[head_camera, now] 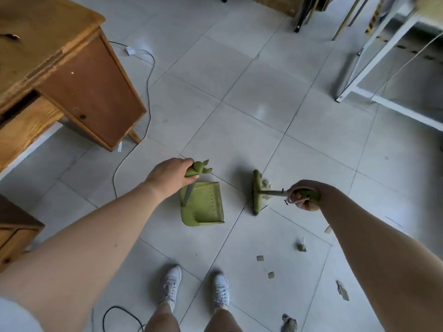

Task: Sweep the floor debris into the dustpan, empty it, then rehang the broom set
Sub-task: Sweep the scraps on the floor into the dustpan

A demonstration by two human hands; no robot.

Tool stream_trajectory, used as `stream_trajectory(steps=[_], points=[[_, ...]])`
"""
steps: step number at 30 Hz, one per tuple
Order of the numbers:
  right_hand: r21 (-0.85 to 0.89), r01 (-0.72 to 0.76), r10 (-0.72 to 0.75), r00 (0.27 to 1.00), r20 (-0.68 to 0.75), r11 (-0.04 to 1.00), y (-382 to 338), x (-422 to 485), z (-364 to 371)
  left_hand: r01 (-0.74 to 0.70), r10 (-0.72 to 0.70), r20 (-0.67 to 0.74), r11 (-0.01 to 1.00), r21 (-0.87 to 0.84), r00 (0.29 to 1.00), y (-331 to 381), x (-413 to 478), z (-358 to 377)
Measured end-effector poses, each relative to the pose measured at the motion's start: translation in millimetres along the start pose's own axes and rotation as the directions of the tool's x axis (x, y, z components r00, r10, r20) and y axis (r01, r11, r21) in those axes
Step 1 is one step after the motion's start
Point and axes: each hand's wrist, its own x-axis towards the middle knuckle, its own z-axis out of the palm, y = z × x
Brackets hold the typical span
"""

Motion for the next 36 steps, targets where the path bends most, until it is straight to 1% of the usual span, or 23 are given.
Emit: stream_trajectory(steps=[3,6,9,13,15,17,21,24,27,30,36], points=[[-0.009,0.023,-0.023,1.0,0.013,1.0,15.4,-33.2,-9.7,-0.068,0.068,0.033,0.997,0.027,0.997,3.8,9.7,1.6],[0.038,0.054,-0.054,0.999,0.0,0.998,44.1,-75.0,-19.9,-0.147,0.142,0.076,0.987,0.064,0.987,9.9,21.4,-5.1],[0.076,0.069,-0.063,0.995,-0.081,0.995,83.5,-108.7,-33.2,-0.208,0.199,0.119,0.975,0.071,0.973,19.1,34.6,-17.4],[0.19,0.105,-0.064,0.975,-0.212,0.976,131.6,-140.6,-57.6,-0.244,0.232,0.152,0.968,0.061,0.961,43.0,59.1,-35.1],[0.243,0.114,-0.045,0.961,-0.272,0.963,155.5,-150.1,-68.4,-0.258,0.247,0.152,0.964,0.057,0.957,64.8,70.7,-41.1],[0.243,0.107,-0.012,0.931,-0.365,0.964,177.0,-151.9,-78.5,-0.273,0.262,0.15,0.96,0.063,0.953,87.6,80.0,-42.9],[0.248,0.092,0.053,0.852,-0.52,0.964,210.2,-149.6,-96.1,-0.379,0.361,0.136,0.915,0.138,0.923,133.2,92.8,-45.7],[0.225,0.111,0.056,0.779,-0.624,0.968,224.5,-150.2,-116.0,-0.42,0.405,0.119,0.89,0.179,0.907,174.0,100.4,-47.7],[0.272,0.177,0.055,0.739,-0.671,0.946,232.8,-151.9,-156.0,-0.411,0.405,0.072,0.899,0.152,0.911,220.6,114.1,-43.5],[0.3,0.205,0.069,0.712,-0.699,0.932,237.9,-152.8,-209.0,-0.393,0.391,0.046,0.906,0.159,0.919,266.5,133.6,-32.1],[0.315,0.171,0.099,0.722,-0.685,0.933,249.8,-152.8,-313.2,-0.389,0.388,0.041,0.905,0.169,0.921,371.9,162.8,10.2]])
